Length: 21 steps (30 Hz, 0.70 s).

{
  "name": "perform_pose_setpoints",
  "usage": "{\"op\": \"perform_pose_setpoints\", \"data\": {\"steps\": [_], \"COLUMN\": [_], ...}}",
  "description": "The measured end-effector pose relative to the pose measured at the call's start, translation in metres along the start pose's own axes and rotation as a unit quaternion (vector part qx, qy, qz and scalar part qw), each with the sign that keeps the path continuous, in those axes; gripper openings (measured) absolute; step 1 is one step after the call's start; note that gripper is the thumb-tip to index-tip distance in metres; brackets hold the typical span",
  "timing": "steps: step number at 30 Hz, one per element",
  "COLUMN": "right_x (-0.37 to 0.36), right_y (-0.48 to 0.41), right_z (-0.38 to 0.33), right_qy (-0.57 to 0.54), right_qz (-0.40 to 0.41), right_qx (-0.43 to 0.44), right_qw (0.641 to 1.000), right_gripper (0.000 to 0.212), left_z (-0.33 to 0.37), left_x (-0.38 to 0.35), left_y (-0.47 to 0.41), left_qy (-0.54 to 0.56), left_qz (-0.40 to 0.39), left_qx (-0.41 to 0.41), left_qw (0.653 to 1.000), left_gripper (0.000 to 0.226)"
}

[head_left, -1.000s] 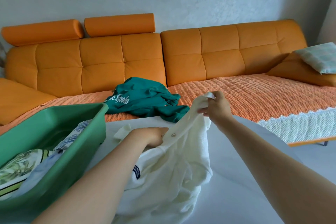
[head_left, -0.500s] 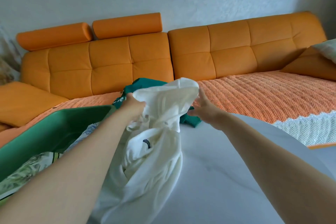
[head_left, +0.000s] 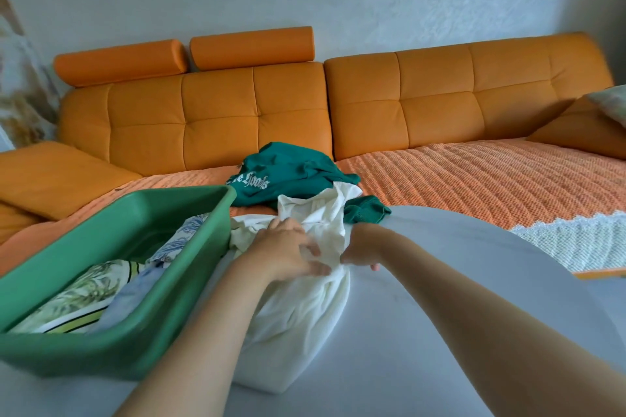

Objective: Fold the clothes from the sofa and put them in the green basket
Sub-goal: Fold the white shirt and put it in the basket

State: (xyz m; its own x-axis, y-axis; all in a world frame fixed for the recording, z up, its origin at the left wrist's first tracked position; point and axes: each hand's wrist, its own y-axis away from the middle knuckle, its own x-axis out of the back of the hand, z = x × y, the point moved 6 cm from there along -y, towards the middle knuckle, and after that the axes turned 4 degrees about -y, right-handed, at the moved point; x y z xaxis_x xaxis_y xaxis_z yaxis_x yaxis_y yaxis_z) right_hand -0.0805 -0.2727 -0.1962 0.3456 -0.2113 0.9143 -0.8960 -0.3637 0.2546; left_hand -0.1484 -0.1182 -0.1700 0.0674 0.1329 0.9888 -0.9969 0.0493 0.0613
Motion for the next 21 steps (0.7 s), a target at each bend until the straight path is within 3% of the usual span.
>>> {"op": "perform_pose_setpoints", "data": {"steps": [2,5,8,10,12,14,15,19,21], "right_x": [-0.017,-0.030,-0.034,-0.027,-0.015,-0.001,0.006,0.027,0.033], "right_y": [0.013,0.019,0.025,0.029,0.034,0.039,0.042,0.053,0.058], "right_z": [-0.002,-0.008,-0.016,-0.013,-0.009,-0.001,0.007,0.047,0.057], "right_qy": [0.028,0.005,-0.203,-0.407,-0.569,-0.654,-0.658,-0.525,-0.395], "right_qz": [-0.031,0.018,0.021,0.041,0.067,0.111,0.146,0.276,0.302], "right_qx": [-0.039,-0.030,-0.011,-0.040,-0.049,-0.052,-0.064,-0.150,-0.162], "right_qw": [0.998,0.999,0.979,0.911,0.818,0.746,0.736,0.791,0.852], "right_gripper": [0.015,0.020,0.025,0.028,0.033,0.033,0.032,0.031,0.030], "left_z": [-0.001,-0.006,-0.020,-0.031,-0.038,-0.042,-0.043,-0.045,-0.040], "left_x": [-0.005,0.002,0.012,0.020,0.026,0.031,0.033,0.036,0.033], "left_y": [0.013,0.020,0.027,0.030,0.035,0.036,0.037,0.036,0.036], "left_qy": [-0.057,-0.038,0.031,0.078,0.132,0.170,0.185,0.213,0.195], "left_qz": [-0.019,0.085,0.160,0.214,0.265,0.306,0.321,0.331,0.308], "left_qx": [-0.006,0.010,0.080,0.117,0.129,0.120,0.118,0.127,0.126], "left_qw": [0.998,0.996,0.983,0.967,0.946,0.929,0.921,0.910,0.923], "left_gripper": [0.044,0.015,0.017,0.014,0.015,0.016,0.018,0.032,0.038]}}
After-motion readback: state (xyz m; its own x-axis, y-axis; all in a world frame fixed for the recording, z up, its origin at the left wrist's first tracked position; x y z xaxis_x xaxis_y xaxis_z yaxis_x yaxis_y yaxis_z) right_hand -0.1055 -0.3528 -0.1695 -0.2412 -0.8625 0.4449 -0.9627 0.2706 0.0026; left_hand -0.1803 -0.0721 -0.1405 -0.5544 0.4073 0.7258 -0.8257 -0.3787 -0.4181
